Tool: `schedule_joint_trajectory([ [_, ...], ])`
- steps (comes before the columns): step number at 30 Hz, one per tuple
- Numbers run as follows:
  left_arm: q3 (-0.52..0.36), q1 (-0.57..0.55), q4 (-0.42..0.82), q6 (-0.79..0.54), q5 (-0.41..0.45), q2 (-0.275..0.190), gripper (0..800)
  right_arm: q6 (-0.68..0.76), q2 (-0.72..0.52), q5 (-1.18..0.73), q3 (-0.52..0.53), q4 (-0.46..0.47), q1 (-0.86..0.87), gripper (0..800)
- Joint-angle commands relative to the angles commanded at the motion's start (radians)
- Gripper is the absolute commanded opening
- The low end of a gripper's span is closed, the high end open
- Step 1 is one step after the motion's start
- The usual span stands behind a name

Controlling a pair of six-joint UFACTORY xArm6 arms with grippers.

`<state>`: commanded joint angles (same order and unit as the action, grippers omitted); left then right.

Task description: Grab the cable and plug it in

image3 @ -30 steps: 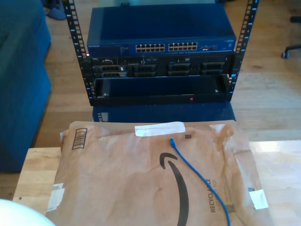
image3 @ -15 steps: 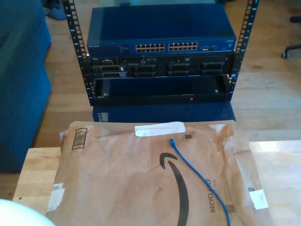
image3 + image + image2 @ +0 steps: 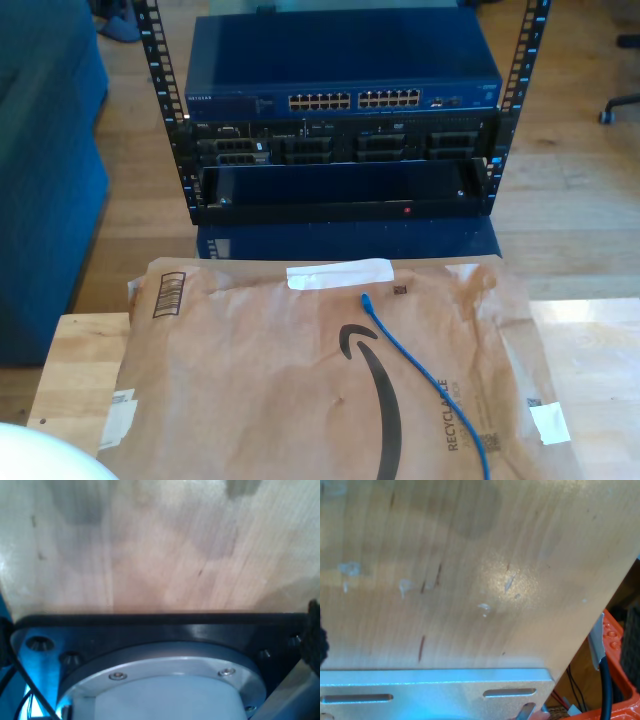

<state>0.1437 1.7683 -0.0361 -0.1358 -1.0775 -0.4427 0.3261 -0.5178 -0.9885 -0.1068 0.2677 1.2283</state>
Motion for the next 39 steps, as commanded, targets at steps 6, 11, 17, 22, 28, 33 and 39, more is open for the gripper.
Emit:
schedule_joint_trajectory([
  [6, 0.0, 0.0, 0.0, 0.0, 0.0, 0.0, 800, 0.005, 0.002, 0.011, 0.002, 0.0, 0.006, 797],
  [11, 0.0, 0.0, 0.0, 0.0, 0.0, 0.0, 800, 0.011, 0.0, 0.005, -0.005, 0.009, 0.005, 797],
  [17, 0.0, 0.0, 0.0, 0.0, 0.0, 0.0, 800, 0.005, -0.002, 0.008, 0.002, 0.009, 0.005, 799],
  [22, 0.0, 0.0, 0.0, 0.0, 0.0, 0.0, 800, 0.008, -0.003, 0.012, 0.009, 0.005, 0.006, 798],
  [28, 0.0, 0.0, 0.0, 0.0, 0.0, 0.0, 800, 0.009, -0.084, -0.031, -0.032, -0.002, 0.009, 798],
  [33, 0.0, 0.0, 0.0, 0.0, 0.0, 0.0, 800, 0.015, -0.155, -0.117, -0.084, -0.011, 0.009, 798],
  [39, 0.0, 0.0, 0.0, 0.0, 0.0, 0.0, 800, 0.19, -0.155, -0.117, -0.15, -0.029, -0.147, 798],
])
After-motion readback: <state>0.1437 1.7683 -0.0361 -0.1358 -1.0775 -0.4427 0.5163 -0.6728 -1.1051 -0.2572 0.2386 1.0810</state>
